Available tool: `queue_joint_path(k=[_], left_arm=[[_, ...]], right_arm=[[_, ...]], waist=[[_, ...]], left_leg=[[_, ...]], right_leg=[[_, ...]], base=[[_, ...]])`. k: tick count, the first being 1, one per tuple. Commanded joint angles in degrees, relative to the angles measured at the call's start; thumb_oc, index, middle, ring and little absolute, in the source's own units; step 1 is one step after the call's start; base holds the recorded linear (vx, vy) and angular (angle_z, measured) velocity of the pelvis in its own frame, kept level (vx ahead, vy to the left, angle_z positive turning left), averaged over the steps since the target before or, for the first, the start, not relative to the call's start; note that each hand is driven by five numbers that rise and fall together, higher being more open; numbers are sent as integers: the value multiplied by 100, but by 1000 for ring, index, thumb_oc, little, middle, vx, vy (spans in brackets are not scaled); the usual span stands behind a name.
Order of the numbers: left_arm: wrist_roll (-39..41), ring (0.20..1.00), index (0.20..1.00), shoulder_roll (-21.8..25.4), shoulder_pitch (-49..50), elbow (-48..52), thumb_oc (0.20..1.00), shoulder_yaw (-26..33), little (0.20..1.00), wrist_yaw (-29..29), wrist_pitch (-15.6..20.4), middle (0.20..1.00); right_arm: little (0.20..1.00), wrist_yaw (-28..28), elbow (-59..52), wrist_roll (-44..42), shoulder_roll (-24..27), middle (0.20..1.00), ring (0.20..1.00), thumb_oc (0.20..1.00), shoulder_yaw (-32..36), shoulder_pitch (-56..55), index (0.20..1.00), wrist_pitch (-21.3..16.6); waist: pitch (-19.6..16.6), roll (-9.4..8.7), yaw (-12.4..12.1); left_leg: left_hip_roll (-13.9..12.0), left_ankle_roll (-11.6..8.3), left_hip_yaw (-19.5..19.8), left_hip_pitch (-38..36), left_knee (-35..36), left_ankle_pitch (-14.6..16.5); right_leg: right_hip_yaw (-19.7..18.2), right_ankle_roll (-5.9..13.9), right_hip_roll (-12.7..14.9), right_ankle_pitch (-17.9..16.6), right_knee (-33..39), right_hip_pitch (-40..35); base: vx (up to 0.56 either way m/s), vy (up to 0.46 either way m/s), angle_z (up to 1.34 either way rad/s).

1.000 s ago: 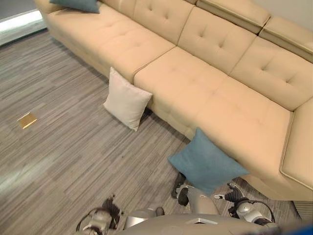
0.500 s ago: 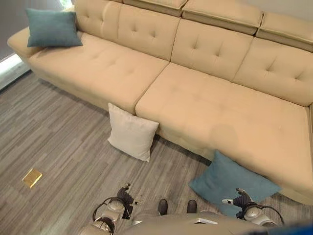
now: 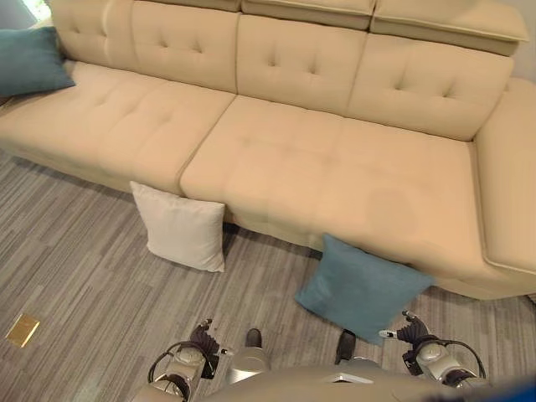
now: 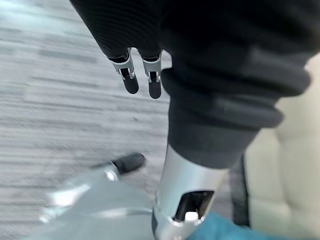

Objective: Pick up all the scattered cushions and arrange them neatly on the sofa.

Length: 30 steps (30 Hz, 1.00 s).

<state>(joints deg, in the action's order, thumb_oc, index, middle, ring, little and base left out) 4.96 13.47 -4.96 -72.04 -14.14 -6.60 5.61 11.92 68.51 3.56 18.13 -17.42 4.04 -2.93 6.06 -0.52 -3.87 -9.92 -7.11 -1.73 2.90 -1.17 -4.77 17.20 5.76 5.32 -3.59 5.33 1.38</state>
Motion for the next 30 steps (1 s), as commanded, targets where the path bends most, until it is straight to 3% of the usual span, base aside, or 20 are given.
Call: queue_joint_path(k=[1, 2, 5, 7, 9, 13, 16, 20, 24, 30], left_arm=[[-96, 1000, 1000, -10, -328, -77, 1000, -151, 1000, -7, 102, 1000], [-78, 1000, 1000, -34, -343, -79, 1000, -165, 1000, -7, 105, 1000], [-17, 1000, 1000, -72, -346, -53, 1000, -186, 1000, -11, 104, 1000], [-41, 1000, 1000, -80, -324, -83, 1000, -191, 1000, 35, 111, 1000], [-73, 1000, 1000, -82, -244, -145, 1000, -109, 1000, 48, 81, 1000], [-87, 1000, 1000, 3, -154, -210, 1000, 45, 1000, 54, 69, 1000], [-52, 1000, 1000, 125, -121, -201, 1000, 155, 1000, 51, 76, 1000], [-47, 1000, 1000, 211, -117, -187, 1000, 206, 1000, 46, 64, 1000], [-59, 1000, 1000, 215, -109, -186, 1000, 195, 1000, 46, 85, 1000], [148, 1000, 1000, 139, -97, -122, 1000, 284, 1000, -39, 127, 1000]], right_arm=[[1000, 137, 54, -165, 100, 1000, 1000, 1000, -124, 280, 1000, -133], [1000, 136, 81, -190, 120, 1000, 1000, 1000, -121, 276, 1000, -147], [1000, 166, 141, -250, 161, 1000, 1000, 1000, -117, 235, 1000, -185], [1000, 161, 161, -275, 174, 1000, 1000, 1000, -113, 181, 1000, -188], [1000, 165, 168, -247, 137, 1000, 1000, 1000, -134, 146, 1000, -194], [1000, 119, 152, -219, 34, 1000, 1000, 1000, -134, 96, 1000, -166], [1000, 84, 45, -193, -47, 1000, 1000, 1000, -172, 155, 1000, -135], [1000, 85, -60, -161, -67, 1000, 1000, 1000, -209, 248, 1000, -136], [1000, 107, -85, -149, -31, 1000, 1000, 1000, -179, 237, 1000, -151], [1000, 139, -127, -279, 12, 1000, 1000, 1000, -98, 154, 1000, -197]], waist=[[170, -284, -9], [174, -296, 17], [202, -349, -35], [178, -352, -73], [134, -357, -159], [75, -396, -225], [162, -413, -331], [237, -355, -425], [170, -347, -501], [117, -323, -430]], left_leg=[[633, 200, 264, -71, 75, 707], [616, 183, 300, -19, -12, 711], [1003, 287, 721, 237, -107, 731], [1241, 386, 583, 481, -19, 604], [1316, 453, 677, 394, 128, 582], [1280, 513, 568, 139, 293, 572], [1325, 643, 448, 125, 189, 650], [1309, 732, 348, 117, 191, 656], [1299, 700, 193, 100, 214, 676], [1200, 594, 137, -98, 460, 621]], right_leg=[[-290, 340, 231, -42, -234, 276], [-273, 300, 184, -15, -178, 229], [-330, 228, 49, 30, -74, 134], [-338, 231, -9, 48, -39, 80], [-491, 231, -118, 55, -39, 58], [-567, 314, -60, 18, -53, 0], [-657, 423, 132, -53, -432, 255], [-463, 479, 314, -52, -777, 442], [-166, 485, 464, -97, -553, 245], [-170, 488, 372, -157, -164, 102]], base=[[-6, -153, 42], [2, -226, 37], [51, -113, 28], [82, 5, 0], [87, 64, -16], [106, 178, -60], [10, 186, -61], [-21, 66, -28], [-15, -16, -47], [59, -70, -11]])
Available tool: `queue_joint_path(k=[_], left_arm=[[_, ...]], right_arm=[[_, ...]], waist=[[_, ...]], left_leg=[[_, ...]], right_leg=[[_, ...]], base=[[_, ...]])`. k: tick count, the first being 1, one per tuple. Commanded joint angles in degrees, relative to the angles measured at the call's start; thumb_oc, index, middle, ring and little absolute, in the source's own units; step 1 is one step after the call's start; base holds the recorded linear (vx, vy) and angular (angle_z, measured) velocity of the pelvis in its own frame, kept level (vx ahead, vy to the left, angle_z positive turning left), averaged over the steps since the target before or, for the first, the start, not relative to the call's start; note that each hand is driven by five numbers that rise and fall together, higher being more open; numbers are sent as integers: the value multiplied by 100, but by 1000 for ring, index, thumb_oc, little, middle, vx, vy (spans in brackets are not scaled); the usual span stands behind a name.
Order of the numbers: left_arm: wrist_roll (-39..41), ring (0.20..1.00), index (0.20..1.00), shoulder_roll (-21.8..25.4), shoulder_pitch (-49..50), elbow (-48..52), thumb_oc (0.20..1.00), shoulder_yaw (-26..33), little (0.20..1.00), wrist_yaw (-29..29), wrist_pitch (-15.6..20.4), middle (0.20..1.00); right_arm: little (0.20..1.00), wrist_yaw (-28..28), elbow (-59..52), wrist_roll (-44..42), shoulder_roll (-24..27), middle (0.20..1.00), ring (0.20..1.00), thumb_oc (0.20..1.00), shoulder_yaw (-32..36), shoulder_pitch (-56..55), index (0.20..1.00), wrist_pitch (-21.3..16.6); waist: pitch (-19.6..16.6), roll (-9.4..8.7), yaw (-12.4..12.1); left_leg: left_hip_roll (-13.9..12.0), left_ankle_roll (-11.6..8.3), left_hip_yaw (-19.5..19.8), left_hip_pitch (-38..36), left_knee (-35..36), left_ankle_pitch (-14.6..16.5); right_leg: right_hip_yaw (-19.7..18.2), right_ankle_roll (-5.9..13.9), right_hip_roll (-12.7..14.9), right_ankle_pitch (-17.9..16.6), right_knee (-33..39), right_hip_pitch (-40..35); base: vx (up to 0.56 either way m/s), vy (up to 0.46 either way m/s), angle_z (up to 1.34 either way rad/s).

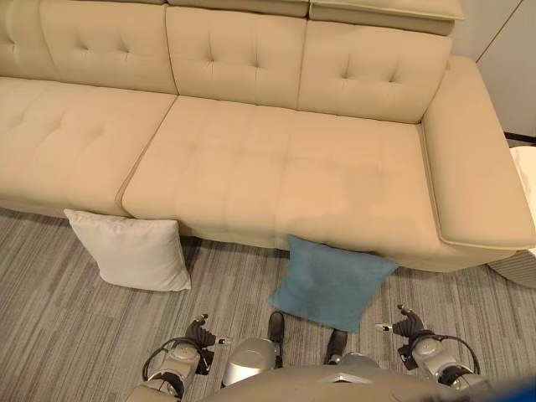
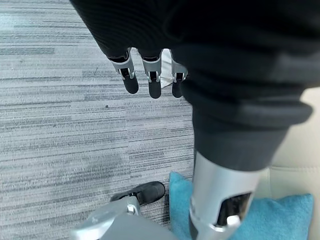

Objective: Pick up all the scattered cushions and arrange them neatly on the sofa.

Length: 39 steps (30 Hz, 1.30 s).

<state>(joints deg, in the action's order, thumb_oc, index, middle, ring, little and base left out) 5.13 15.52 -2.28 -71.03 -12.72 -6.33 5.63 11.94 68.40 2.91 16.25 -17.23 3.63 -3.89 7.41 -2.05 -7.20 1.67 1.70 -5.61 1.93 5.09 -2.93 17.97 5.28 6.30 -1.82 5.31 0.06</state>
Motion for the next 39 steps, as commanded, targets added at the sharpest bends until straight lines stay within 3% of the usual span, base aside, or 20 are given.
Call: queue_joint_path(k=[1, 9, 14, 17, 20, 31, 34, 36, 39], left_arm=[[178, 1000, 1000, -64, -391, -188, 1000, 152, 1000, -98, 140, 1000], [675, 1000, 1000, -72, -754, 322, 1000, 107, 1000, -290, 292, 1000], [546, 1000, 1000, -41, -765, 262, 1000, 31, 1000, -269, 271, 1000], [593, 1000, 1000, 13, -744, 208, 1000, 88, 1000, -259, 298, 1000], [562, 1000, 1000, -35, -637, 66, 1000, 152, 1000, -232, 301, 1000], [560, 1000, 1000, -216, -591, 50, 1000, 74, 1000, -203, 272, 1000], [515, 1000, 1000, -256, -648, 47, 1000, -36, 1000, -180, 250, 1000], [517, 1000, 1000, -199, -744, 101, 1000, -104, 1000, -203, 270, 1000], [557, 1000, 1000, -122, -808, 124, 1000, -65, 1000, -234, 293, 1000]], right_arm=[[1000, 152, -136, -250, 206, 1000, 1000, 1000, -91, 194, 1000, -118], [1000, 356, -339, -403, 308, 1000, 1000, 1000, 28, 320, 1000, -199], [1000, 357, -356, -382, 262, 1000, 1000, 1000, 9, 327, 1000, -178], [1000, 331, -321, -345, 222, 1000, 1000, 1000, -49, 388, 1000, -194], [1000, 329, -238, -309, 266, 1000, 1000, 1000, -58, 354, 1000, -187], [1000, 330, -244, -361, 269, 1000, 1000, 1000, -32, 186, 1000, -248], [1000, 363, -262, -413, 328, 1000, 1000, 1000, 40, 198, 1000, -214], [1000, 373, -312, -452, 315, 1000, 1000, 1000, 27, 293, 1000, -199], [1000, 352, -232, -482, 281, 1000, 1000, 1000, -9, 312, 1000, -230]], waist=[[10, -154, -75], [359, -65, 39], [335, -93, 94], [284, -111, -13], [162, -152, -66], [210, -26, 62], [320, -8, 155], [406, 18, 231], [316, 8, 126]], left_leg=[[31, -300, 534, -21, -133, 422], [-10, -291, 540, 157, -237, 437], [-10, -234, 435, 284, -247, 433], [-53, -224, 245, 571, -383, 382], [-38, -312, 154, 516, -293, 322], [-142, -457, 274, 150, -9, 189], [-89, -379, 262, 134, -9, 232], [-92, -299, 207, 379, -63, 156], [-81, -283, 60, 652, -83, 83]], right_leg=[[-234, 530, 258, -320, -156, 226], [-333, 509, 189, -322, -65, 360], [-557, 599, 182, -441, -115, 552], [-347, 571, 243, -350, -458, 618], [-229, 576, 254, -336, -169, 443], [-2, 537, 179, -226, -31, 244], [-120, 566, 204, -302, -34, 276], [-426, 583, 196, -293, -406, 679], [-430, 523, 160, -109, -561, 610]], base=[[39, -68, -1], [-22, -6, 2], [-42, 38, -26], [-165, -20, -49], [-33, -43, -33], [14, -37, 11], [-33, 89, -6], [-180, 84, -23], [-138, 14, -31]])
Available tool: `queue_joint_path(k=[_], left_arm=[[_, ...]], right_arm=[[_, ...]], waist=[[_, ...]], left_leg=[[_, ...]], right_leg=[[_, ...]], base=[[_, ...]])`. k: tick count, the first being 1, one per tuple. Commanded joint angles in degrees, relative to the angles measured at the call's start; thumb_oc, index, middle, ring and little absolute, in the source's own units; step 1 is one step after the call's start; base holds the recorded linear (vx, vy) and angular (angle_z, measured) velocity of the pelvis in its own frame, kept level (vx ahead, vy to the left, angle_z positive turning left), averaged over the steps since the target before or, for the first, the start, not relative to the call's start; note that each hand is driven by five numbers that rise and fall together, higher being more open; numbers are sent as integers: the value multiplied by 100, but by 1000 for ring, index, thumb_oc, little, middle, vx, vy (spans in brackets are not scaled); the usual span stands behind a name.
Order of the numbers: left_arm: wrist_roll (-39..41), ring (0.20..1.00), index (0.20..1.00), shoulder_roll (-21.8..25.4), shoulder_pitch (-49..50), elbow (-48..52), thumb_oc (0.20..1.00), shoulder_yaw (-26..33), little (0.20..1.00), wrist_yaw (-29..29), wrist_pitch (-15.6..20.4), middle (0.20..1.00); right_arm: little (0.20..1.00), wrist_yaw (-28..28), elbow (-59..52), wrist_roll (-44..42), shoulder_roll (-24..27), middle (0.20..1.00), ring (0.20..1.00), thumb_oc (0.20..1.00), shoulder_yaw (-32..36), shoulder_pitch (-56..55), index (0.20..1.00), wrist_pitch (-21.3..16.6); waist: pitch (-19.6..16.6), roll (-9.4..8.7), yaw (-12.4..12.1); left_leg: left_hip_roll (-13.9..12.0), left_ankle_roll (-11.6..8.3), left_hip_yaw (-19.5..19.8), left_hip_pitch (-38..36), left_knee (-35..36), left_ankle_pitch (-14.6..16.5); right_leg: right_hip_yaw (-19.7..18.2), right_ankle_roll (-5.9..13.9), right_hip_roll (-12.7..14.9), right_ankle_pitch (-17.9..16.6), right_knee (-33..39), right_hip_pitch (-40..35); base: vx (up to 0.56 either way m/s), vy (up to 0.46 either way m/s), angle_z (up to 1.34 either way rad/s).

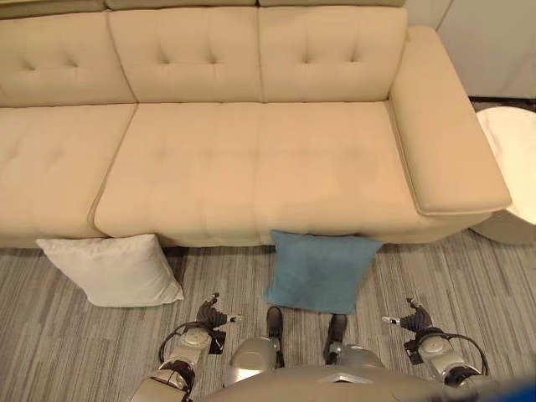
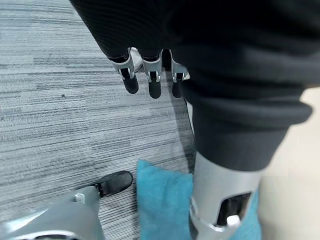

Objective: Pick up all the scattered cushions and arrange them neatly on the sofa.

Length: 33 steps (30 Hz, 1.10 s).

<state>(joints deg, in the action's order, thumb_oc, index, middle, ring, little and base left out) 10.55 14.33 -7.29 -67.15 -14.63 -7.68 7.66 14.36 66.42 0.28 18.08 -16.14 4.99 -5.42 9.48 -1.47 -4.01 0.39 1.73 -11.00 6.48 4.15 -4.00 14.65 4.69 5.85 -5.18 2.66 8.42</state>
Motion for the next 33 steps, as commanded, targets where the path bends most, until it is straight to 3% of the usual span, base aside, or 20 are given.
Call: queue_joint_path(k=[1, 3, 9, 13, 17, 18, 23, 24, 33], left_arm=[[46, 1000, 1000, -5, -295, -260, 1000, 141, 1000, -110, 108, 1000], [51, 1000, 1000, -4, -234, -293, 1000, 188, 1000, -90, 115, 1000], [77, 1000, 1000, -66, -110, -369, 1000, 258, 1000, -90, 99, 1000], [226, 1000, 1000, -87, -309, -261, 1000, 175, 1000, -228, 145, 1000], [749, 1000, 1000, 29, -877, 161, 1000, 82, 1000, -813, 434, 1000], [792, 1000, 1000, 67, -1040, 257, 1000, 25, 1000, -1051, 532, 1000], [1081, 1000, 1000, 90, -1492, 545, 1000, -128, 1000, -1450, 726, 1000], [1164, 1000, 1000, 172, -1886, 779, 1000, -309, 1000, -1594, 796, 1000], [1124, 1000, 1000, 559, -3109, 1235, 1000, -610, 1000, -1836, 820, 1000]], right_arm=[[1000, 100, -31, -214, 90, 1000, 1000, 1000, -112, 185, 1000, -72], [1000, 102, 26, -198, 97, 1000, 1000, 1000, -103, 138, 1000, -77], [1000, 123, 35, -184, 153, 1000, 1000, 1000, -92, 60, 1000, -73], [1000, 275, -96, -261, 169, 1000, 1000, 1000, -78, 194, 1000, -132], [1000, 975, -659, -297, 259, 1000, 1000, 1000, -24, 758, 1000, -264], [1000, 1297, -804, -318, 264, 1000, 1000, 1000, 7, 930, 1000, -316], [1000, 2099, -1204, -374, 298, 1000, 1000, 1000, 138, 1294, 1000, -430], [1000, 2472, -1419, -506, 336, 1000, 1000, 1000, 213, 1607, 1000, -523], [1000, 2848, -1508, -1245, 627, 1000, 1000, 1000, 563, 2674, 1000, -861]], waist=[[73, -57, -219], [-58, -104, -314], [-24, -13, -254], [294, 38, -205], [867, 103, -139], [887, 124, -108], [1025, 145, -2], [1112, 174, 67], [1296, 209, 280]], left_leg=[[48, -305, 576, 244, 28, 161], [86, -348, 525, 191, 71, 150], [31, -436, 584, -35, 85, 198], [2, -445, 655, 29, 85, 158], [4, -414, 655, 1166, -472, 30], [27, -411, 645, 1721, -781, 12], [-17, -470, 655, 2705, -1346, 171], [-58, -456, 663, 3367, -1663, 217], [-111, -433, 721, 4816, -2208, 375]], right_leg=[[-48, 579, 214, 202, -299, -210], [71, 598, 231, 197, -53, -376], [190, 591, 235, 178, 113, -499], [265, 565, 254, 211, -44, -317], [212, 447, 336, 212, -832, 943], [230, 397, 406, 212, -1104, 1455], [171, 368, 573, 405, -1707, 2443], [96, 320, 664, 459, -2037, 3080], [-180, 310, 807, 600, -2648, 4548]], base=[[-63, 2, -43], [8, -19, -42], [37, -37, 5], [-73, -10, 18], [-296, 44, -7], [-215, 61, -3], [-105, 56, 8], [-151, 101, -1], [-24, 38, 0]])
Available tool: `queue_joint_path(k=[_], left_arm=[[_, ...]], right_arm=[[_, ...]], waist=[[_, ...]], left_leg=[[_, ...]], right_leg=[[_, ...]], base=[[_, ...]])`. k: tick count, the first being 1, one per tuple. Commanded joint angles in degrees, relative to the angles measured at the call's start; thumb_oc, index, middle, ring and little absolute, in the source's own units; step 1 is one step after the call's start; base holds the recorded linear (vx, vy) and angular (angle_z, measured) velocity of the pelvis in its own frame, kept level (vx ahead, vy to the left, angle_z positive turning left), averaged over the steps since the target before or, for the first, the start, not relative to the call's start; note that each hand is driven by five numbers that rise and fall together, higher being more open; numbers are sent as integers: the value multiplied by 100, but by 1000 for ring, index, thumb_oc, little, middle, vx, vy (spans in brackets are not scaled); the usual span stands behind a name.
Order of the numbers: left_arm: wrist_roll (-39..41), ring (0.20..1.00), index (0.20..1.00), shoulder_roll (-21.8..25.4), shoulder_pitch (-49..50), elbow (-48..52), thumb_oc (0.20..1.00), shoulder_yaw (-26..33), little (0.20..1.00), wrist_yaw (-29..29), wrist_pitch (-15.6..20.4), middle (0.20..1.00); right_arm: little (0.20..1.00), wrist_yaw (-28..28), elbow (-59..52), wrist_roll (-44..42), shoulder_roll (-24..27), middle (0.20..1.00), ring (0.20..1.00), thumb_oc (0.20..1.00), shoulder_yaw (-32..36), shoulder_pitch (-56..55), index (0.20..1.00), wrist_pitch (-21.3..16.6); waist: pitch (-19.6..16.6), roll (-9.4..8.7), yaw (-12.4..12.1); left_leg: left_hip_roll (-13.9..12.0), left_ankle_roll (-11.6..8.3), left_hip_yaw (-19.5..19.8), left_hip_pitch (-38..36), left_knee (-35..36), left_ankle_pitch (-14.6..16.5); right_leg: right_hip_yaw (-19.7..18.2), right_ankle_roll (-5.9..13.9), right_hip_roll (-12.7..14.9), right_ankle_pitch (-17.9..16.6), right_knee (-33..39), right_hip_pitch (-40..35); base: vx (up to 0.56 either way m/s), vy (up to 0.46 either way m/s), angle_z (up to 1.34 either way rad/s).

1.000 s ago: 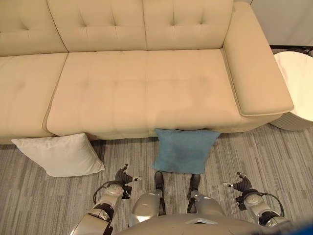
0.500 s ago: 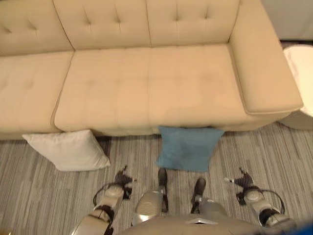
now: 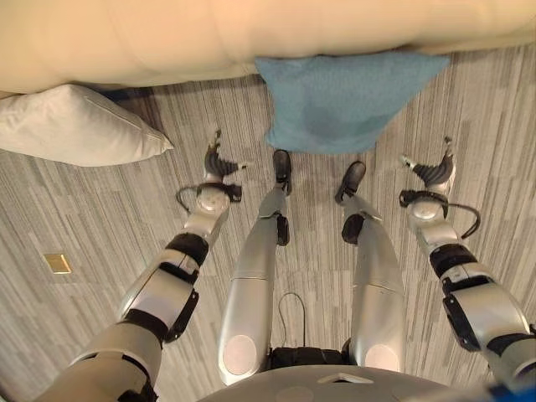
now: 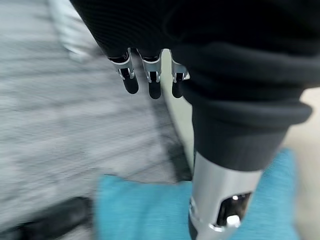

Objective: Pick up all the scattered cushions and arrange them neatly on the sofa.

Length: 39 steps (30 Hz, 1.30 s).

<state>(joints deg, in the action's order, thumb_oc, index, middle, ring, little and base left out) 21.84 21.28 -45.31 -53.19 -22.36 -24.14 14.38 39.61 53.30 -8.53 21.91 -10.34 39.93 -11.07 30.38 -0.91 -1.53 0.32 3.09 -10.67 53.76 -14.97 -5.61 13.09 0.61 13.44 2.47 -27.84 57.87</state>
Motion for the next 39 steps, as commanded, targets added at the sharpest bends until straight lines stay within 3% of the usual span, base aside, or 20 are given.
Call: queue_joint_path(k=[1, 4, 9, 12, 18, 23, 31, 32, 34, 35, 36, 39], left_arm=[[35, 1000, 1000, -56, 406, -147, 1000, 136, 1000, -214, 147, 1000], [161, 1000, 1000, 215, -460, -249, 1000, 77, 1000, -310, 167, 1000], [309, 1000, 1000, 333, -1138, -371, 1000, -24, 1000, -406, 169, 1000], [496, 1000, 1000, 350, -1522, -314, 1000, -144, 1000, -314, 168, 1000], [609, 1000, 1000, 329, -1789, -208, 1000, -293, 1000, -184, 137, 1000], [924, 1000, 1000, -28, -2318, -116, 1000, -436, 1000, -168, 202, 1000], [1608, 1000, 1000, -1541, -2748, 554, 1000, -746, 1000, -186, 557, 1000], [1720, 1000, 1000, -1971, -2736, 785, 1000, -803, 1000, -242, 671, 1000], [1831, 1000, 1000, -2063, -2729, 882, 1000, -796, 1000, -199, 730, 1000], [1876, 354, 354, -2103, -2784, 972, 354, -767, 354, -271, 809, 354], [1905, 200, 200, -2090, -2788, 1013, 200, -727, 200, -283, 851, 200], [1932, 200, 200, -1461, -2636, 1599, 200, -236, 200, -592, 1188, 200]], right_arm=[[1000, 324, -187, -611, 315, 1000, 1000, 1000, 70, -597, 1000, -432], [1000, 278, -186, -979, 508, 1000, 1000, 1000, 69, -17, 1000, -598], [1000, 292, -40, -1209, 709, 1000, 1000, 1000, 100, 372, 1000, -661], [1000, -379, 320, -2018, 951, 1000, 1000, 1000, -141, 926, 1000, -806], [1000, -865, 343, -2256, 1177, 1000, 1000, 1000, -709, 1606, 1000, -811], [1000, -982, 329, -2240, 1073, 1000, 1000, 1000, -1327, 2432, 1000, -710], [1000, -1150, 281, -2154, 95, 1000, 1000, 1000, -2148, 3386, 1000, -586], [592, -1130, 130, -2102, -322, 592, 592, 592, -2184, 3424, 592, -647], [200, -1163, 102, -2036, -439, 200, 200, 200, -2219, 3392, 200, -667], [200, -1130, 1, -2065, -575, 200, 200, 200, -2158, 3402, 200, -760], [200, -1114, -19, -2004, -589, 200, 200, 200, -2166, 3405, 200, -772], [200, -747, -718, -1552, -145, 200, 200, 200, -1710, 3198, 200, -919]], waist=[[-759, 141, 82], [-744, 121, 240], [-775, 144, 333], [-763, 178, 318], [-822, 181, 232], [-833, 171, 129], [-932, 201, -38], [-998, 201, -52], [-1047, 214, -44], [-1084, 215, -30], [-1119, 207, -26], [-1465, 220, -30]], left_leg=[[-111, -548, 689, 382, -399, 575], [-83, -473, 693, 1045, -619, 683], [-31, -377, 689, 1483, -848, 811], [-16, -371, 718, 1855, -1030, 835], [0, -404, 783, 2280, -1287, 837], [21, -404, 849, 2597, -1423, 816], [124, -429, 962, 2921, -1444, 741], [137, -445, 975, 2965, -1418, 713], [135, -464, 981, 2985, -1394, 691], [137, -484, 966, 3015, -1382, 669], [134, -486, 967, 3021, -1364, 668], [132, -562, 991, 2967, -1365, 632]], right_leg=[[-83, 732, 62, -156, 327, -113], [-253, 765, 76, -101, 118, 594], [-433, 788, 74, -8, -142, 1114], [-504, 812, 88, 36, -312, 1489], [-489, 793, 122, 77, -606, 1869], [-463, 803, 137, 120, -735, 2136], [-408, 812, 177, 208, -824, 2357], [-423, 820, 160, 199, -798, 2399], [-417, 815, 177, 226, -824, 2416], [-414, 821, 168, 206, -815, 2438], [-411, 825, 165, 200, -808, 2450], [-382, 840, 152, 183, -959, 2449]], base=[[30, 36, -5], [71, 38, -3], [57, 41, -10], [55, 9, -3], [24, -4, 6], [25, -3, 3], [20, 8, 5], [12, 32, 2], [0, 0, 0], [0, 32, 3], [0, 0, 0], [4, -54, 4]])
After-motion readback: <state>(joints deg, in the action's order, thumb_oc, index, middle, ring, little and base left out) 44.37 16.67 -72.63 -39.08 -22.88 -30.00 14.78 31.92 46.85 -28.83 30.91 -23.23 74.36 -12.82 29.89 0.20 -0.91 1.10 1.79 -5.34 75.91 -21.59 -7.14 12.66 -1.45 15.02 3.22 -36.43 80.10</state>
